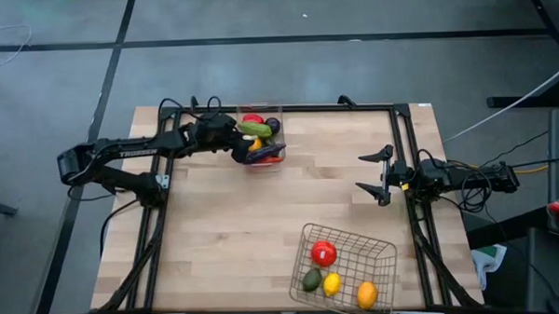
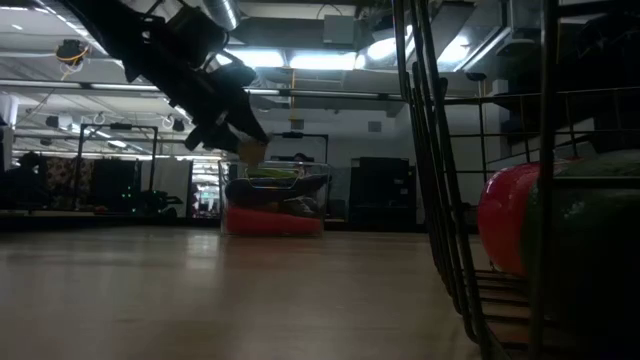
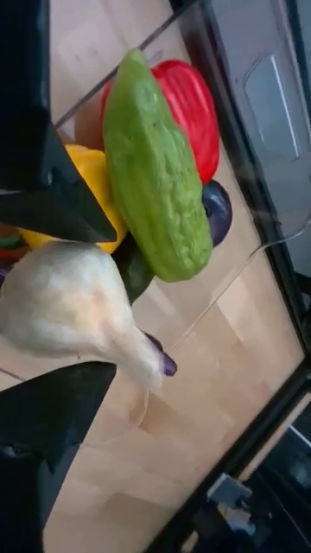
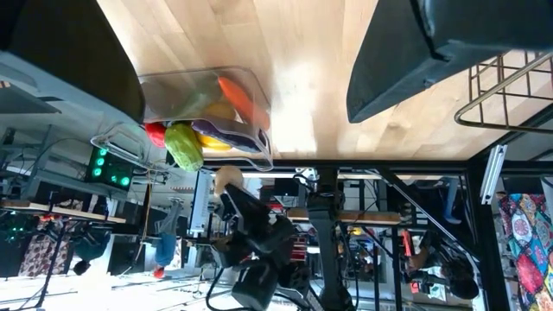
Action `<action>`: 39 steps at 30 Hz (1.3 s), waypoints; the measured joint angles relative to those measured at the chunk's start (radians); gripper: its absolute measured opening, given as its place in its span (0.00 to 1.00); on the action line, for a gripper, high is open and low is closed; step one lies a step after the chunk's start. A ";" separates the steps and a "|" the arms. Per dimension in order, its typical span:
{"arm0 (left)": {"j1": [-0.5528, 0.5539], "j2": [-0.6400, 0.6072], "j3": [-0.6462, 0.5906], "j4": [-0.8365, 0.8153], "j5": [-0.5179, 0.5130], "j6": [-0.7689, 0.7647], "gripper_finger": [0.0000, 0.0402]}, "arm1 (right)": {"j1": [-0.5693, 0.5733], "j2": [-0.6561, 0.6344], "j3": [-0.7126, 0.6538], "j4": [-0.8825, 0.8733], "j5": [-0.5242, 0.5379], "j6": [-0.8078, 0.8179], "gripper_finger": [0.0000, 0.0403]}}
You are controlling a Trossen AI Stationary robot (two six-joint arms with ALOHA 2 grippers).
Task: Sort produce into baskets
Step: Put the white garlic into the transparent bin, then return to Home Position
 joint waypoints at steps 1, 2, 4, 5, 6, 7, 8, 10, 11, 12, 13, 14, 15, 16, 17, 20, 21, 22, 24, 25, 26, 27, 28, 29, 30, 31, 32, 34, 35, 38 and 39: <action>0.009 0.000 0.000 0.002 0.021 -0.002 0.59 | 0.000 0.000 0.000 0.000 0.000 0.000 0.99; 0.016 0.000 0.000 0.002 0.041 -0.004 0.61 | 0.000 0.000 0.000 0.000 0.000 0.000 0.99; 0.028 0.000 0.000 0.001 0.062 -0.001 0.64 | 0.000 0.000 0.000 0.000 0.000 0.000 0.99; 0.033 0.000 0.000 0.001 0.067 0.005 0.66 | 0.000 0.000 0.000 0.000 0.000 0.000 0.99; 0.037 0.000 0.000 0.002 0.068 0.006 0.67 | 0.000 0.000 0.000 0.000 0.000 0.000 0.99; 0.039 0.000 0.000 0.002 0.069 0.005 0.69 | 0.000 0.000 0.000 0.000 0.000 0.000 0.99; 0.041 0.000 0.000 0.005 0.070 0.001 0.70 | 0.000 0.000 0.000 0.000 0.000 0.000 0.99; 0.046 0.000 0.000 0.033 0.079 -0.007 0.73 | 0.000 0.000 0.000 0.000 0.000 0.000 0.99; 0.050 -0.004 0.000 0.051 0.092 -0.007 0.73 | 0.000 0.000 0.000 0.000 0.000 0.000 0.99; 0.057 -0.011 0.000 0.072 0.109 -0.006 0.74 | 0.000 0.000 0.000 0.000 0.000 0.000 0.99; 0.063 -0.021 0.000 0.103 0.129 -0.002 0.75 | 0.000 0.000 0.000 0.000 0.000 0.000 0.99; 0.071 -0.033 0.000 0.135 0.152 0.011 0.75 | 0.000 0.000 0.000 0.000 0.000 0.000 0.99; 0.077 -0.049 0.000 0.164 0.175 0.029 0.76 | 0.000 0.000 0.000 0.000 0.000 0.000 0.99; 0.082 -0.068 0.000 0.194 0.199 0.050 0.76 | 0.000 0.000 0.000 0.000 0.000 0.000 0.99; 0.086 -0.089 0.000 0.219 0.221 0.071 0.76 | 0.000 0.000 0.000 0.000 0.000 0.000 0.99; 0.089 -0.170 0.000 0.241 0.260 0.121 0.76 | 0.000 0.000 0.000 0.000 0.000 0.000 0.99; 0.088 -0.204 0.000 0.229 0.262 0.135 0.76 | 0.000 0.000 0.000 0.000 0.000 0.000 0.99; 0.087 -0.239 0.000 0.207 0.263 0.152 0.76 | 0.000 0.000 0.000 0.000 0.000 0.000 0.99; 0.087 -0.306 0.000 0.163 0.263 0.172 0.76 | 0.000 0.000 0.000 0.000 0.000 0.000 0.99; 0.086 -0.339 0.000 0.141 0.263 0.173 0.76 | 0.000 0.000 0.000 0.000 0.000 0.000 0.99; 0.085 -0.369 0.000 0.115 0.259 0.173 0.75 | 0.000 0.000 0.000 0.000 0.000 0.000 0.99; 0.081 -0.397 -0.001 0.092 0.244 0.172 0.74 | 0.000 0.000 0.000 0.000 0.000 0.000 0.99; 0.073 -0.427 -0.011 0.088 0.215 0.169 0.73 | 0.000 0.000 0.000 0.000 0.000 0.000 0.99; 0.062 -0.455 -0.028 0.087 0.179 0.161 0.71 | 0.000 0.000 0.000 0.000 0.000 0.000 0.99; 0.047 -0.482 -0.050 0.087 0.141 0.149 0.68 | 0.000 0.000 0.000 0.000 0.000 0.000 0.99; 0.028 -0.506 -0.074 0.087 0.110 0.138 0.65 | 0.000 0.000 0.000 0.000 0.000 0.000 0.99; 0.004 -0.527 -0.099 0.093 0.085 0.126 0.62 | 0.000 0.000 0.000 0.000 0.000 0.000 0.99; -0.057 -0.561 -0.159 0.138 0.034 0.115 0.55 | 0.000 0.000 0.000 0.000 0.000 0.000 0.99; -0.093 -0.573 -0.193 0.183 0.006 0.115 0.51 | 0.000 0.000 0.000 0.000 0.000 0.000 0.99; -0.207 -0.592 -0.295 0.372 -0.126 0.140 0.40 | 0.000 0.000 0.000 0.000 0.000 0.000 0.99; -0.244 -0.594 -0.328 0.438 -0.180 0.154 0.36 | 0.000 0.000 0.000 0.000 0.000 0.000 0.99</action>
